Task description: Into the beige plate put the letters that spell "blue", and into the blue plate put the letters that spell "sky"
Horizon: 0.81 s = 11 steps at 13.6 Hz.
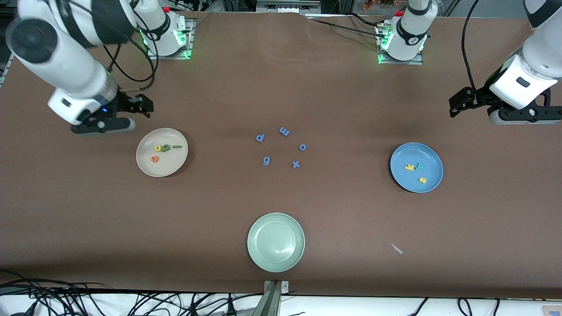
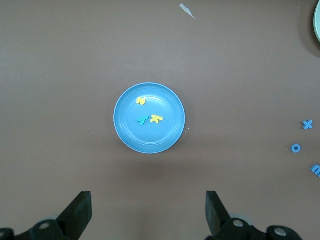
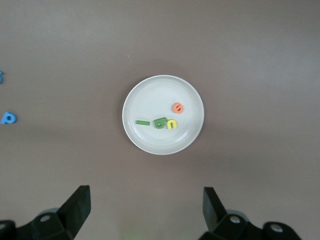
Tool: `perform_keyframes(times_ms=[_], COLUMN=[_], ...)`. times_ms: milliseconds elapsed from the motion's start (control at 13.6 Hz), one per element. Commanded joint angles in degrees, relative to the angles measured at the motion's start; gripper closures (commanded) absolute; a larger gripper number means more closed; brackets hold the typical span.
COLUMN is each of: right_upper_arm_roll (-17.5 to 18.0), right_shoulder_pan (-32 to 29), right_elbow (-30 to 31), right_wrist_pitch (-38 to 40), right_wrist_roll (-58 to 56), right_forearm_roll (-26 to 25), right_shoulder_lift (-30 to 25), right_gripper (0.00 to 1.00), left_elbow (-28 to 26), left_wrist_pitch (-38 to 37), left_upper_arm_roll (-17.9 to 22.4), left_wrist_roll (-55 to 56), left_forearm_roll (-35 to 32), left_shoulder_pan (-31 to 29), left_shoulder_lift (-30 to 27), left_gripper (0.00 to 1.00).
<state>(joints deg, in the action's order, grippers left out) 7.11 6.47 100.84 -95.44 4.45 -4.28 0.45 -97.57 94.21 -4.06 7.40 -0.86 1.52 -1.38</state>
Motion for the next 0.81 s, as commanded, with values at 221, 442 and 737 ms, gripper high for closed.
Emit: perform_keyframes(times_ms=[221,442,737], right_upper_arm_roll=[-5.00,-5.18,-5.18], right_shoulder_pan=[-0.06,-0.23,-0.41], right_elbow=[-4.85,-7.93,-10.14], right_wrist_pitch=[6.05,8.60,12.03], right_wrist_roll=[-5.77,-6.03,-5.77], right_forearm_roll=[3.31,3.40,3.31], right_shoulder_lift=[-2.03,-1.42,-0.01], right_gripper=[0.01,0.00,0.00], left_elbow=[1.07,1.07,1.07], left_wrist_pitch=[-1.14,-1.14,-1.14], left_upper_arm_roll=[0.19,0.28,0.28], left_wrist_roll=[-0.02,-0.11,-0.02], left_forearm_roll=[1.47,1.47,1.47], left_shoulder_pan=[0.24,0.24,0.33], left_shoulder_lift=[0.15,0.15,0.15], left_gripper=[0.00,0.00,0.00])
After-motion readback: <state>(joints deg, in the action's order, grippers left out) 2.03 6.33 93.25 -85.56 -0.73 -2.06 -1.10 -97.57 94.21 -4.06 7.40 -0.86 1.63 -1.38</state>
